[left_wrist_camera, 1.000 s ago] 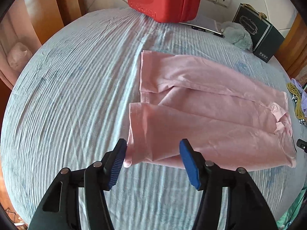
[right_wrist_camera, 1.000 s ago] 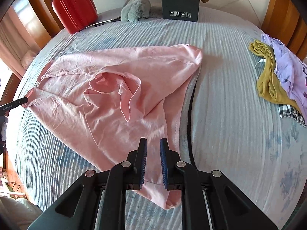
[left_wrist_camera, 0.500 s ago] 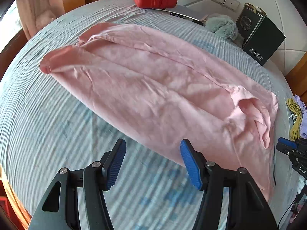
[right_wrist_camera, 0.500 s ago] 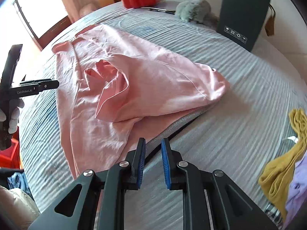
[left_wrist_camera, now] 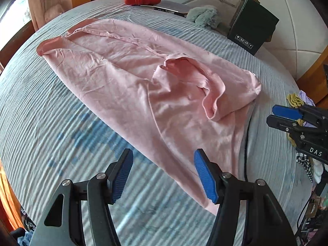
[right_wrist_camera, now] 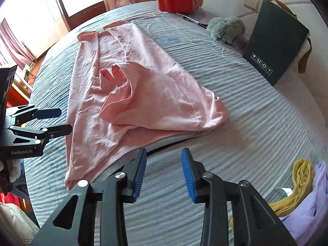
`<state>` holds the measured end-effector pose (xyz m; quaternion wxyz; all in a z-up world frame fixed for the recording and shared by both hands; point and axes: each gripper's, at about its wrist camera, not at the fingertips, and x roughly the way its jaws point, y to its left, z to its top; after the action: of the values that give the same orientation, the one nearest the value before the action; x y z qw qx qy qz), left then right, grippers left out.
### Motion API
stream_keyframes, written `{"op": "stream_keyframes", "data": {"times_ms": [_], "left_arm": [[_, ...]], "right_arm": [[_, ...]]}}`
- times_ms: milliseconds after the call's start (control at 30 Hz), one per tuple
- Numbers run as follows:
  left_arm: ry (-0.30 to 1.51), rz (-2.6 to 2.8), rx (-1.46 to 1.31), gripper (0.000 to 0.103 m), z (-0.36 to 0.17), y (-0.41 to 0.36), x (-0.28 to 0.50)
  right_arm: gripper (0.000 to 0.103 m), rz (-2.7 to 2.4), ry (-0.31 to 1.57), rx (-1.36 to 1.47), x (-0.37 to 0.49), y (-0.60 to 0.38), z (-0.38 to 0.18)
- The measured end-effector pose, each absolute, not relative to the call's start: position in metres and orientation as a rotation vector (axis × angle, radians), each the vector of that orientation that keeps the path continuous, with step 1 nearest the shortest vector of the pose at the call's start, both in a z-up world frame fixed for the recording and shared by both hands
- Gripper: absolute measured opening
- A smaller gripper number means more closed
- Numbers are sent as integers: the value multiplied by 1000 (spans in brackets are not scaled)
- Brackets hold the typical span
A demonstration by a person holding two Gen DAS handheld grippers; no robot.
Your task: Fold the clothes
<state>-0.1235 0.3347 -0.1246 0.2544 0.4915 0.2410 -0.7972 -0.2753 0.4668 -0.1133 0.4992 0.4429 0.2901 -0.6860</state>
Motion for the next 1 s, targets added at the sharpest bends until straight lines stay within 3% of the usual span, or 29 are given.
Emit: {"op": "stream_keyframes", "data": {"times_ms": [67,133,633,767,1000], "left_arm": [[667,-2147,1314,72,-124,350,-127],[681,-2125,1285,77,-123,365,-131],[752,-1871,1238,77,-143,420,-149],[748,-1840,1238,77,-151,421,-149],[712,-1815,1225,78,-153,425,-155]], "right_arm": [[58,-1602,742,1053,-286,468,-112],[58,-1543,786,1018,-295,468,-111],[60,-1374,900,926,-332,448,-126],[76,-1344,882,940,-337,442,-132],[79,-1342,893,932,-341,432,-141]]}}
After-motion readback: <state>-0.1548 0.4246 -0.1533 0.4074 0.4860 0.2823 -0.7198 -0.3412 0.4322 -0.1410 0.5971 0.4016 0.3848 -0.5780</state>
